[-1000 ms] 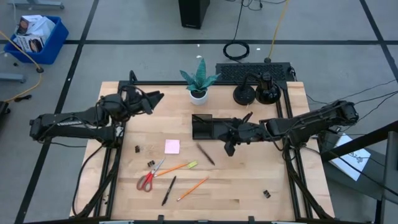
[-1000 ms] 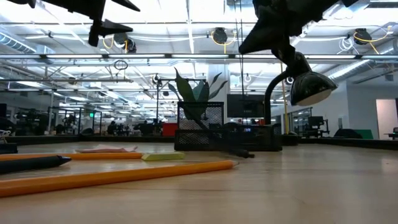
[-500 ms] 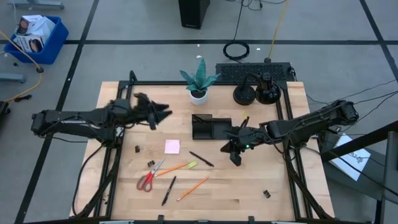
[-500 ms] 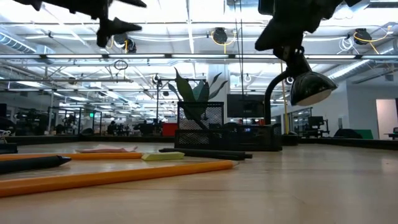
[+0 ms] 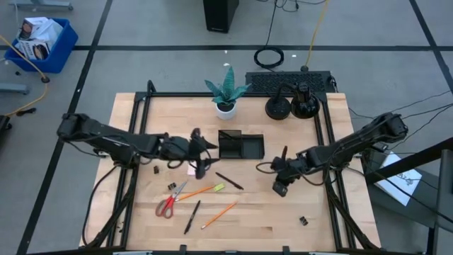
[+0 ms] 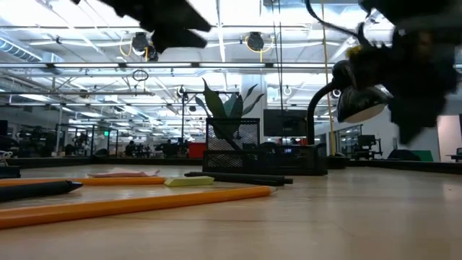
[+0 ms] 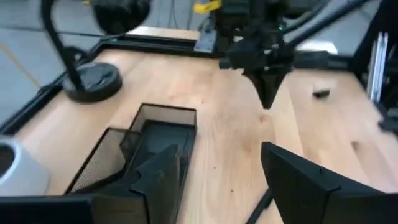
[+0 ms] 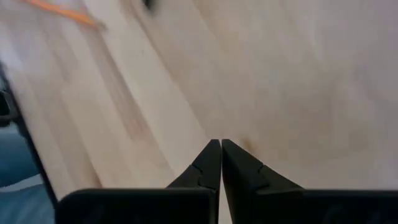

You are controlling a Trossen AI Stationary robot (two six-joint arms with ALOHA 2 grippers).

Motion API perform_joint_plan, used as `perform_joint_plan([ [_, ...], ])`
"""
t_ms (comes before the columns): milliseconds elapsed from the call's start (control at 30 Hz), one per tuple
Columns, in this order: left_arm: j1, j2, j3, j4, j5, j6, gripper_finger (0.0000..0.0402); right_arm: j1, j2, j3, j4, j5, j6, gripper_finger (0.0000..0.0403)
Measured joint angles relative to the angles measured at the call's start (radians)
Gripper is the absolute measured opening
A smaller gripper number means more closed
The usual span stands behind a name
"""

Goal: Pick and place office supplies into organizer
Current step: Put the black pen into the black desk organizer

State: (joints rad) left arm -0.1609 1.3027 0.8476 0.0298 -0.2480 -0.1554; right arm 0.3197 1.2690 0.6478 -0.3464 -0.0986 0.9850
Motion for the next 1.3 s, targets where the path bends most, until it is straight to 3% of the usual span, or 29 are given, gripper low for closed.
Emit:
perform_joint_plan([
  [133, -0.006, 0.099, 0.092, -0.03, 0.039, 0.034, 0.021, 0.043, -0.005, -0.089, 0.145, -0.01, 0.061, 0.0008],
  [300, -0.012, 0.217, 0.193, -0.206, 0.072, 0.059, 0.0195, 0.094, -0.006, -0.124, 0.262, -0.007, 0.058, 0.0007],
  [633, -0.04, 0.483, 0.363, -0.261, 0.118, 0.213, 0.0189, 0.159, -0.006, -0.125, 0.27, 0.019, 0.009, 0.0008],
  [833, -0.041, 0.614, 0.449, -0.306, 0.181, 0.191, 0.0183, 0.192, -0.006, -0.125, 0.265, 0.06, -0.002, 0.0008],
  [1133, -0.063, 0.697, 0.469, -0.387, 0.187, 0.323, 0.0163, 0.238, -0.006, -0.125, 0.267, 0.185, 0.049, 0.0009],
  [1300, -0.08, 0.707, 0.471, -0.376, 0.121, 0.407, 0.0161, 0.26, -0.006, -0.125, 0.267, 0.233, 0.108, 0.0009],
])
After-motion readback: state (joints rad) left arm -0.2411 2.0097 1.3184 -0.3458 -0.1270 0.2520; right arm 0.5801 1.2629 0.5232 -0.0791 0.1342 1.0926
